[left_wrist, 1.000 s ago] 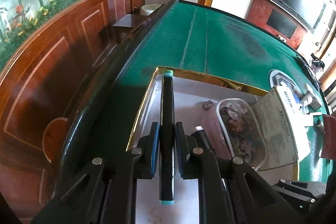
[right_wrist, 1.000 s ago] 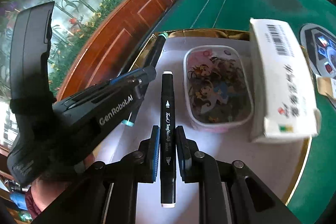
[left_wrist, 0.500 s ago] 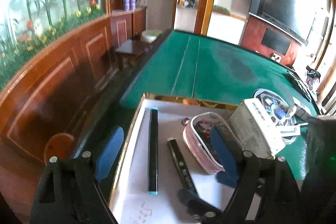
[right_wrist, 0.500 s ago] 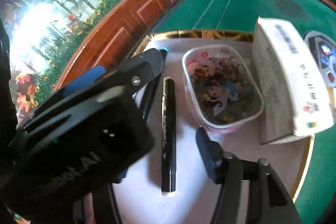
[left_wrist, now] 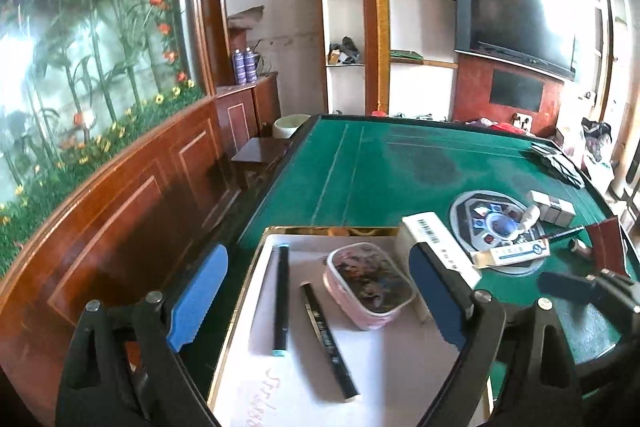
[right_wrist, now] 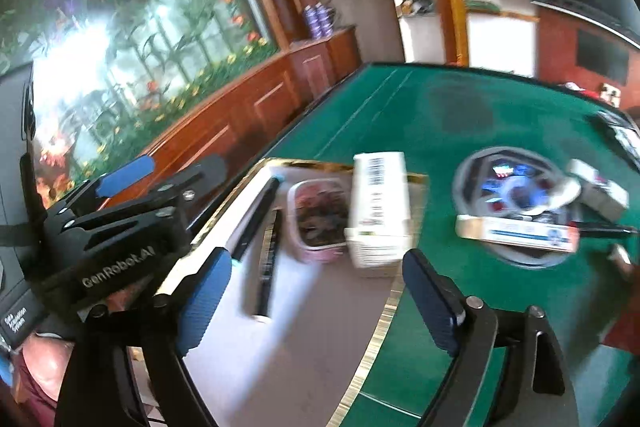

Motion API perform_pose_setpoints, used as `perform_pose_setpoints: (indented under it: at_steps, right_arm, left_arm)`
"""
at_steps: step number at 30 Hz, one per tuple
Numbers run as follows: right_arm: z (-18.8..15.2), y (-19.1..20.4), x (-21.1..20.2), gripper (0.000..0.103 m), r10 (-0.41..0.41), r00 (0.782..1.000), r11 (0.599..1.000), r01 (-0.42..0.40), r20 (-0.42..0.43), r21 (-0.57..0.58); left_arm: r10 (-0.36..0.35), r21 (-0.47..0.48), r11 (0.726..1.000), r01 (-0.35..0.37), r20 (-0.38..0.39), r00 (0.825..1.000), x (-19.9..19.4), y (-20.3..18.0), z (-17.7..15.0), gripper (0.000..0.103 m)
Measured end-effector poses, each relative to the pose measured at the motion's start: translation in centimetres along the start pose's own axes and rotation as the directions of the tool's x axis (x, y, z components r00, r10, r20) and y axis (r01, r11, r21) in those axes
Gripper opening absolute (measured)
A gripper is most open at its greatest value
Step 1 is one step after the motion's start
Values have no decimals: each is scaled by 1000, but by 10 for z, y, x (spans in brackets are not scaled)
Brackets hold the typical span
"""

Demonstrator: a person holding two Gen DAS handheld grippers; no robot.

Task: Organize objects

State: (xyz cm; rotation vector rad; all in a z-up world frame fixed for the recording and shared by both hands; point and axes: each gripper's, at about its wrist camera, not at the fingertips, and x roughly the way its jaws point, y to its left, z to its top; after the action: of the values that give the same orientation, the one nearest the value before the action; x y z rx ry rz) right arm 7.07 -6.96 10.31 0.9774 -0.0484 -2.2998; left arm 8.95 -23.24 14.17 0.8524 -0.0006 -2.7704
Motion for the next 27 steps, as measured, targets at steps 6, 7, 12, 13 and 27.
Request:
perform_pose_setpoints:
  at_steps: [6,7,12,13,27]
  right_arm:
    - [-3,-42,-23,93,-43,999,996,40,31,74]
    - [-5,-49,-27,93,-51,998,995,48,37,82]
    - [-9,-102,-57,94,-151,985,982,139,87,130]
    - [-10,-112,-62,94,-183,978,976,169,97,137]
    - [-20,-246,-96,94,-394,900,871,301,186,389]
  left_arm:
    - [-17,64,998,17,3,1000,-12,-46,3,92]
    - [-20,79,997,20,-1,1000,-14,-56,3,92]
    - [-65,124,990,70,-41,997,-10,-96,10,92]
    - [-78,126,988,85,-57,995,-6,-105,12,92]
    - [-95,60,992,114,-253,963,114,-199,23,92]
